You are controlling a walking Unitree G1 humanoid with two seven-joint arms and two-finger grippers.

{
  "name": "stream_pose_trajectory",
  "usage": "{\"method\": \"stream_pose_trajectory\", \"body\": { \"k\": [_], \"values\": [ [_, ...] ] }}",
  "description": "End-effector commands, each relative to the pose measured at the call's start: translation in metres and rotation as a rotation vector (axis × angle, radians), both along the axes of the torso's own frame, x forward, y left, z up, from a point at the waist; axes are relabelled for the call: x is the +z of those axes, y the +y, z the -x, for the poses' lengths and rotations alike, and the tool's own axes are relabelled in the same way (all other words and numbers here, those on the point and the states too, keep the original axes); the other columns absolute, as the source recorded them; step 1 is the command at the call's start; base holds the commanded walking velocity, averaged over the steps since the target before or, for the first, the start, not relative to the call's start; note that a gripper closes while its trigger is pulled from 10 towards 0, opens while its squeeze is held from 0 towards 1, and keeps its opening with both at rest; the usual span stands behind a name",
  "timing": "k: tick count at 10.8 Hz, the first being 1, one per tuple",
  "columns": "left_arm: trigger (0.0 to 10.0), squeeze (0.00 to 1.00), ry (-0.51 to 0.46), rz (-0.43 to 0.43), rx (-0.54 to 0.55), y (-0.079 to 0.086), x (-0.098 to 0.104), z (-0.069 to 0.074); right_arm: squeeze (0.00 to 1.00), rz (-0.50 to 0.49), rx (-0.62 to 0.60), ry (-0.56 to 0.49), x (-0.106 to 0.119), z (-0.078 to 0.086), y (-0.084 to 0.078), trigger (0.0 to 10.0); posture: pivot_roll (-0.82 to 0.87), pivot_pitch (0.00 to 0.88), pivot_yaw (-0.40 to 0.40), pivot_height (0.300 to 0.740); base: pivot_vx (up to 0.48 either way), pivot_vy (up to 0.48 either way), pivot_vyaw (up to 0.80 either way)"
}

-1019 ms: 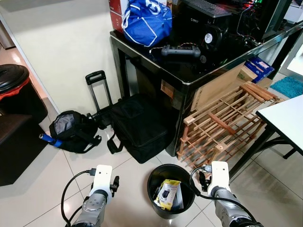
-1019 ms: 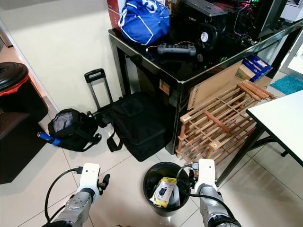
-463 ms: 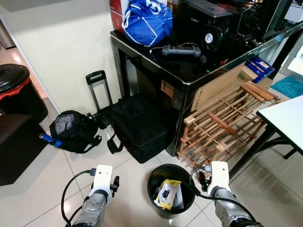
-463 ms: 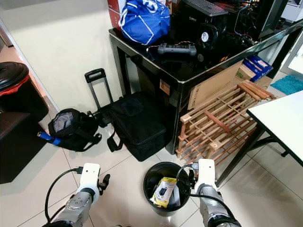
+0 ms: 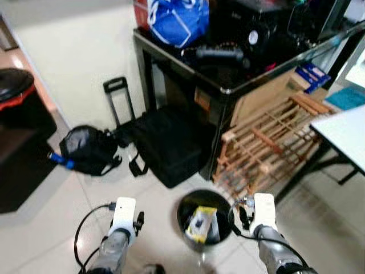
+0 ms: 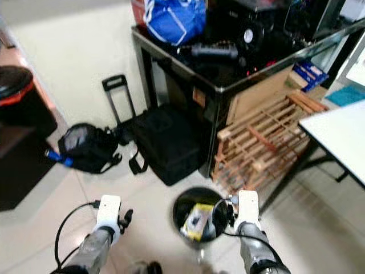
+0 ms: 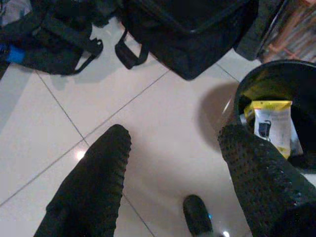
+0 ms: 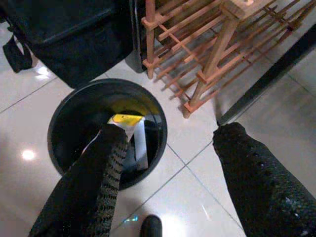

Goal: Picking trash to rubbish bin

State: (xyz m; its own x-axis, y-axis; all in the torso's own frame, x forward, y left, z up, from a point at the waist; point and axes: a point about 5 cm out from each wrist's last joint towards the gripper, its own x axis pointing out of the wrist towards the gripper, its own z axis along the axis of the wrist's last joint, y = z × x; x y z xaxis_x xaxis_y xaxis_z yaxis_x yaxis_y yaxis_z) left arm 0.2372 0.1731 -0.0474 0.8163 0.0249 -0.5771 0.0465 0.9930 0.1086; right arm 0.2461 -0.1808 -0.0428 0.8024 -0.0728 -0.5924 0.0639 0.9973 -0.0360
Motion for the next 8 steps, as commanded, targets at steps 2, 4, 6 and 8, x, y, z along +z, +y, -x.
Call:
{"method": "stream_pose_trajectory", "body": {
  "k": [2,4,6,8],
  "values": [
    [10.0,0.0,0.01,0.004,0.002,0.0007,-0.001,0.001,0.0,-0.001,0.01,0.012,-0.0014,0.0012,0.0015,10.0,-0.05,0.036,0.04,0.74,-0.285,0.0,0.0],
    [10.0,0.0,0.009,0.004,0.002,0.0004,-0.0008,0.0007,0.0,0.0,0.009,0.012,-0.0013,0.0011,0.0014,10.0,-0.05,0.039,0.04,0.74,-0.279,0.0,0.0],
    [10.0,0.0,0.008,0.003,0.001,0.0004,-0.0007,0.0006,0.0,0.0,0.01,0.012,-0.0012,0.0009,0.0016,10.0,-0.05,0.039,0.04,0.74,-0.277,0.0,0.0],
    [10.0,0.0,0.009,0.002,0.001,0.0005,-0.0008,0.0008,0.0,0.0,0.011,0.013,-0.0014,0.0011,0.0018,10.0,-0.05,0.041,0.041,0.74,-0.276,0.0,0.0]
  ]
}}
